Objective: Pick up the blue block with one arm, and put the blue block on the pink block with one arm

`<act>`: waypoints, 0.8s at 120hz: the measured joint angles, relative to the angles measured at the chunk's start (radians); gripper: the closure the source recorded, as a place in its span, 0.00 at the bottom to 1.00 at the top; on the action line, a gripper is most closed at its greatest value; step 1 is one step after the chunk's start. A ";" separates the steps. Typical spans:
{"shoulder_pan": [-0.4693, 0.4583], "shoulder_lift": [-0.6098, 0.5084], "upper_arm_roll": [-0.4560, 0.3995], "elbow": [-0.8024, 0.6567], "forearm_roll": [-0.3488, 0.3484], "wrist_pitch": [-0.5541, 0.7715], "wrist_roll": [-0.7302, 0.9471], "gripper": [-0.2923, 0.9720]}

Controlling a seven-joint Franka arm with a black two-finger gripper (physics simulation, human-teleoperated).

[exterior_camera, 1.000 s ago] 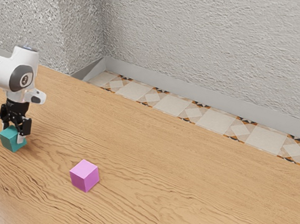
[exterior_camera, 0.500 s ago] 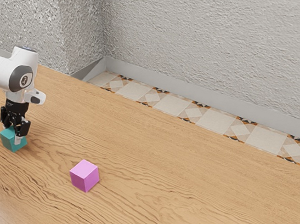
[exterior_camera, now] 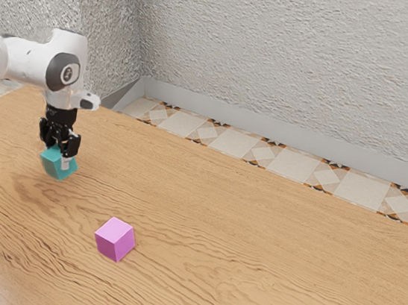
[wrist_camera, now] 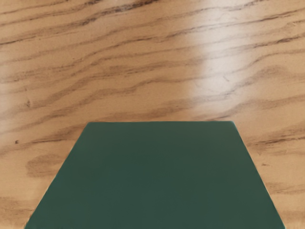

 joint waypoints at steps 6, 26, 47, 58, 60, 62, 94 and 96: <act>-0.010 -0.001 -0.018 0.005 -0.015 -0.039 -0.025 0.48; -0.044 -0.005 -0.075 0.005 -0.051 -0.145 -0.126 0.48; -0.070 -0.020 -0.126 -0.040 -0.062 -0.195 -0.229 0.48; -0.082 -0.043 -0.144 -0.076 -0.063 -0.199 -0.278 0.48; -0.085 -0.047 -0.148 -0.082 -0.064 -0.198 -0.286 0.48; -0.087 -0.052 -0.152 -0.088 -0.064 -0.197 -0.294 0.48; -0.110 -0.135 -0.196 -0.195 -0.058 -0.125 -0.398 0.48; -0.111 -0.139 -0.198 -0.203 -0.057 -0.116 -0.403 0.48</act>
